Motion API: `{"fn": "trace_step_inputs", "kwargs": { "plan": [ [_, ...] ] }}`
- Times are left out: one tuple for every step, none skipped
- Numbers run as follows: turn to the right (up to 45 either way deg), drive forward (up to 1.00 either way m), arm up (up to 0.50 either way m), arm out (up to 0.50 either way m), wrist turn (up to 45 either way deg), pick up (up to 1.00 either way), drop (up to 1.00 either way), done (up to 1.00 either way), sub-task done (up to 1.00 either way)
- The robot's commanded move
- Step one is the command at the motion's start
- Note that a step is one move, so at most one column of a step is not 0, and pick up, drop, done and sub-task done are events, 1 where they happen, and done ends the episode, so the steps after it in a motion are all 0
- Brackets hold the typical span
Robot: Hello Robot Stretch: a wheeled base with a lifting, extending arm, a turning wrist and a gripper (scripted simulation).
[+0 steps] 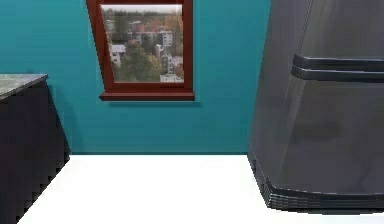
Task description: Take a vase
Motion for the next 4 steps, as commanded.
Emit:
{"fn": "trace_step_inputs", "kwargs": {
  "plan": [
    [0.0, 0.00, 0.00, 0.00, 45.0, 0.00, 0.00, 0.00, 0.00],
    [0.0, 0.00, 0.00, 0.00, 45.0, 0.00, 0.00, 0.00, 0.00],
    [0.0, 0.00, 0.00, 0.00, 45.0, 0.00, 0.00, 0.00, 0.00],
    [0.0, 0.00, -0.28, 0.00, 0.0, 0.00, 0.00, 0.00, 0.00]
  ]
}}
